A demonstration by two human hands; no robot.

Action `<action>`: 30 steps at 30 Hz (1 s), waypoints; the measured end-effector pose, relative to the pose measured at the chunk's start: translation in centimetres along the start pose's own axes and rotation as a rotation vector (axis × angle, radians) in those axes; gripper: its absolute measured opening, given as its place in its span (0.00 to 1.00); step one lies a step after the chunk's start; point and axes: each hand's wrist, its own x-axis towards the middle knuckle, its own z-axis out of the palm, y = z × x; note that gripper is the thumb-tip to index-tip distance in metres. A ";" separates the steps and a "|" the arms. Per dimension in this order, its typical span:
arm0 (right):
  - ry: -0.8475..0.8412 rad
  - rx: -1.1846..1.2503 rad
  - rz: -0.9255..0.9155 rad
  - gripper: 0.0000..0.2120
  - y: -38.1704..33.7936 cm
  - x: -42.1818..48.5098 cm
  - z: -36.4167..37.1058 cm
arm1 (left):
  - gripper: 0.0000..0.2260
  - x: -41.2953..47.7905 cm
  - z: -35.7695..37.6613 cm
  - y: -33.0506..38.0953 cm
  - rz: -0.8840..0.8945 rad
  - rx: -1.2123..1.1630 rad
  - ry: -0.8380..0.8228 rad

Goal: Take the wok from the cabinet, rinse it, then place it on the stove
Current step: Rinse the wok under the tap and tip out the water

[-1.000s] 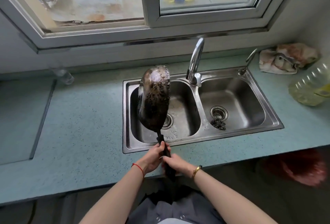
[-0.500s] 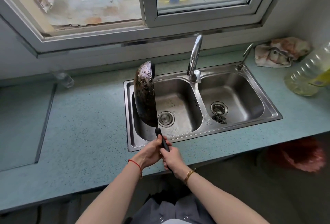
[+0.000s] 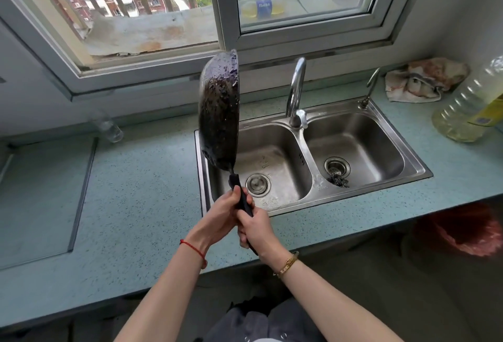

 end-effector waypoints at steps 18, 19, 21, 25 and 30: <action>-0.123 0.169 -0.182 0.15 -7.3 -5.8 2.3 | 0.15 -5.7 4.6 6.8 0.304 0.240 -0.089; -0.129 0.172 -0.188 0.15 -7.4 -5.9 2.3 | 0.15 -5.8 4.7 6.9 0.309 0.244 -0.091; -0.135 0.170 -0.205 0.15 -7.5 -6.1 2.3 | 0.15 -6.1 4.9 7.1 0.317 0.254 -0.087; -0.144 0.169 -0.229 0.17 -7.7 -6.3 2.3 | 0.13 -6.2 5.0 7.2 0.328 0.261 -0.082; -0.155 0.147 -0.248 0.16 -7.6 -6.6 1.9 | 0.14 -6.2 5.1 6.8 0.335 0.258 -0.085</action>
